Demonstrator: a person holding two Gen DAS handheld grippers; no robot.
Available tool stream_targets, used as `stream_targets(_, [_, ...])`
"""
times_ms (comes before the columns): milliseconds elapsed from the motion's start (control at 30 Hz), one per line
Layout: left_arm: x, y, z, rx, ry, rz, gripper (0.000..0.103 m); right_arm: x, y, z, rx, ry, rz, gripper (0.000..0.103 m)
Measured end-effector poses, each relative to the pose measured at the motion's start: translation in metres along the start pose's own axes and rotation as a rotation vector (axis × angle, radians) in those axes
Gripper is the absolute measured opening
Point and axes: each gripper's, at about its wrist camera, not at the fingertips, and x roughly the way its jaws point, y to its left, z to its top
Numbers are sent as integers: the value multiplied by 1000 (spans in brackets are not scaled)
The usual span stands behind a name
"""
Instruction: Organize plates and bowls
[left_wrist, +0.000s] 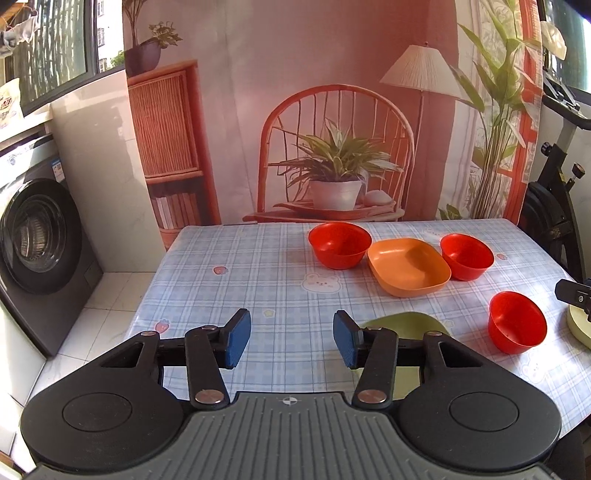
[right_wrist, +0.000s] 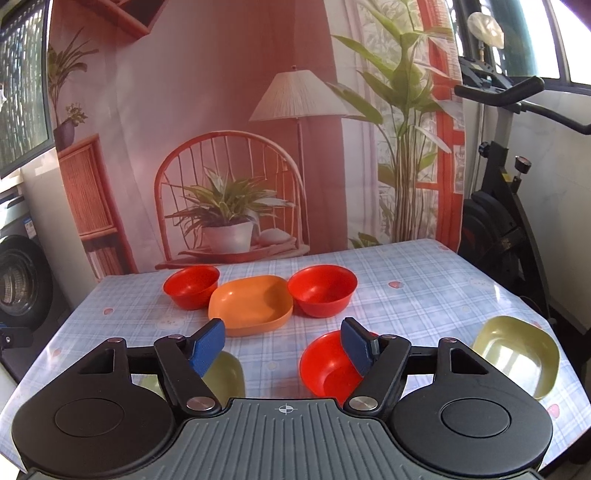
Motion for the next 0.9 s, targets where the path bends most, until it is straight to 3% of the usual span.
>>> stream_targets(100, [14,0,15,-18,8,-26,30,15,5,4,-35,4,-12,45])
stream_targets(200, [30,0,27,-25,7,-15,22,27,7,7,-52,-7,3,30])
stream_targets(367, [50,-4,43,-3,-18,9,22,44,6,14,-64,-27,23,6])
stream_targets(533, [76,-3,62,-24,10,-17,22,66,-3,24,-28,-49,59,6])
stream_targets(667, [91,7,87,-78,-36,-21,22,88,-9,36,-15,-51,57,7])
stream_targets(900, [137,-6,112,-47,-84,-15,22,158,-14,44,18,56,46,7])
